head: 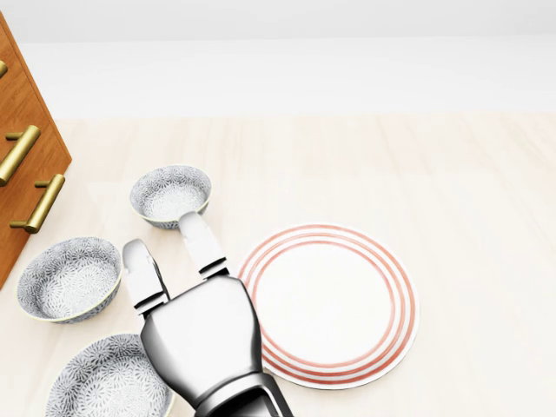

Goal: Put the bowl at the front on the plate.

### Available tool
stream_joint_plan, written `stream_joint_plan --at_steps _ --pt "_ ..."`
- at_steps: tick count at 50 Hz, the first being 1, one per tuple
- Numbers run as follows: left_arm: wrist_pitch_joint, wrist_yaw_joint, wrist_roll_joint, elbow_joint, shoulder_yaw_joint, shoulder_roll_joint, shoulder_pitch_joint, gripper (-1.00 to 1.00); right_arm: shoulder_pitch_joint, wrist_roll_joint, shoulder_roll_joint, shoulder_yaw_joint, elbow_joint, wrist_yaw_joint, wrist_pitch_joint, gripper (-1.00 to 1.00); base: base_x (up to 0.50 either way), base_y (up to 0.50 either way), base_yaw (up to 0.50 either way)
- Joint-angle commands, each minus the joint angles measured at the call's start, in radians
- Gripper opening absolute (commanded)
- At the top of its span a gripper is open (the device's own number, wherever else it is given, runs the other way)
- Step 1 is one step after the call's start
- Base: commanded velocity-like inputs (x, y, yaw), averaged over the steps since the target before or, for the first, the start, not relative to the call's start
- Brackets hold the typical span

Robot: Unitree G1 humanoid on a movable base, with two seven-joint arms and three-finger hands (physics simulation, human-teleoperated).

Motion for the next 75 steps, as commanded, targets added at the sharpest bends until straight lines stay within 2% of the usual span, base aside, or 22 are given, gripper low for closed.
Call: stream_joint_plan --at_steps 1,38,39,48,59,75 --pt "0.000 0.000 0.000 0.009 -0.004 0.002 -0.001 1.00 0.012 0.016 0.033 0.013 0.079 -0.047 0.000 1.00 0.00 0.00 0.00" --pt "0.000 0.000 0.001 0.001 -0.003 -0.001 0.003 1.00 0.016 0.058 0.024 -0.007 0.066 -0.069 0.000 1.00 0.00 0.00 0.00" --pt "0.000 0.000 0.003 0.011 -0.003 -0.001 0.000 1.00 0.020 0.080 0.034 0.005 0.072 -0.101 0.000 1.00 0.00 0.00 0.00" --pt "0.000 0.000 -0.004 -0.028 0.003 -0.007 0.012 1.00 0.037 0.161 0.042 0.052 0.131 -0.158 0.000 1.00 0.00 0.00 0.00" --pt "0.000 0.000 -0.007 -0.045 0.006 -0.010 0.015 1.00 0.047 0.182 0.047 0.088 0.134 -0.131 0.000 1.00 0.00 0.00 0.00" --pt "0.000 0.000 -0.003 -0.002 -0.001 -0.003 0.001 1.00 0.054 0.274 0.052 0.104 0.211 -0.177 0.000 1.00 0.00 0.00 0.00"
